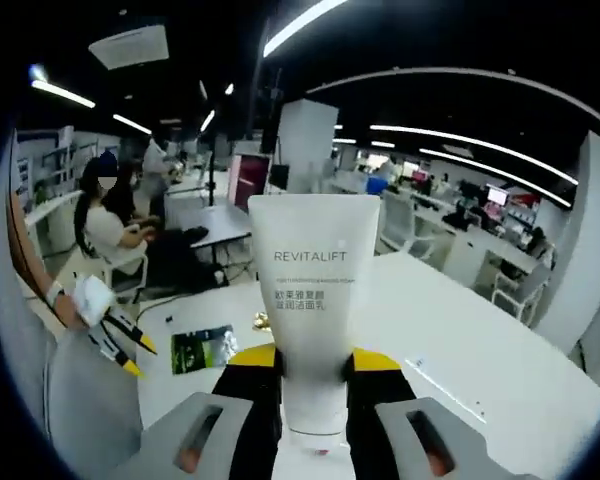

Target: Arrange the skincare products in the storage area until every visible bottle or jar stands upright without overlapping.

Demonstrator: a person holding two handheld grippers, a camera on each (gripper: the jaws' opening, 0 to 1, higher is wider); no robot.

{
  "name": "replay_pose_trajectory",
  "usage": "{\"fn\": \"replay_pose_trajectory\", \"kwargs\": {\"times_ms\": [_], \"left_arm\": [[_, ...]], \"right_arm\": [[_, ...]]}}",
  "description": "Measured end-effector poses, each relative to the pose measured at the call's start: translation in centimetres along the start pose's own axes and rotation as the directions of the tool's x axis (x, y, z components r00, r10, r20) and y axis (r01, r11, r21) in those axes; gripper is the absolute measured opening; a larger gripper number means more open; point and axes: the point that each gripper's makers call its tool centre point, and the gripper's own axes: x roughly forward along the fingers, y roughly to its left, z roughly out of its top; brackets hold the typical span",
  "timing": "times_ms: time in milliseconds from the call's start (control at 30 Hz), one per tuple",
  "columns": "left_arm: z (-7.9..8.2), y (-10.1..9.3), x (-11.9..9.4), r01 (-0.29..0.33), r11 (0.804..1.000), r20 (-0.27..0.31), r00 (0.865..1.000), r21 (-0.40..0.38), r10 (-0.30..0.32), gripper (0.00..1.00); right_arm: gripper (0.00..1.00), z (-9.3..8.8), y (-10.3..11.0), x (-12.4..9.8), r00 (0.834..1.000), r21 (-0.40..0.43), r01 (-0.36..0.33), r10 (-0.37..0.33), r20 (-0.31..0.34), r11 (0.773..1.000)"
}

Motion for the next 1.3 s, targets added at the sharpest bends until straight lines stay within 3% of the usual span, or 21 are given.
{"fn": "replay_pose_trajectory", "kwargs": {"times_ms": [233,367,500,767,900,1300], "left_arm": [[-0.8,0.2,0.1,-0.009,1.000,-0.057,0.998,0.005,0.010,0.37],[-0.6,0.5,-0.2,-0.019,1.000,-0.045,0.999,-0.018,0.018,0.37],[-0.6,0.8,-0.4,-0.035,0.999,-0.050,0.998,0.011,0.035,0.35],[0.1,1.6,-1.0,-0.065,0.997,-0.019,0.998,0.040,0.066,0.33],[-0.5,1.7,-1.1,-0.065,0.992,-0.051,0.996,0.107,0.071,0.33],[-0.2,1.7,-1.3,-0.081,0.989,-0.053,0.995,0.125,0.088,0.36]], "right_arm": [[0.15,-0.6,1.4,-4.0,0.996,0.078,0.029,-0.035,0.080,0.997],[0.16,-1.5,1.6,-5.7,0.988,0.134,0.042,-0.061,0.141,0.990],[0.16,-2.2,2.3,-6.8,0.982,0.148,0.050,-0.075,0.172,0.988],[0.16,-2.1,3.6,-7.2,0.974,0.163,0.033,-0.068,0.217,0.986],[0.17,-1.6,4.6,-6.8,0.970,0.154,0.006,-0.044,0.241,0.988],[0.17,-1.6,6.4,-6.7,0.969,0.137,-0.027,-0.007,0.245,0.990]]}}
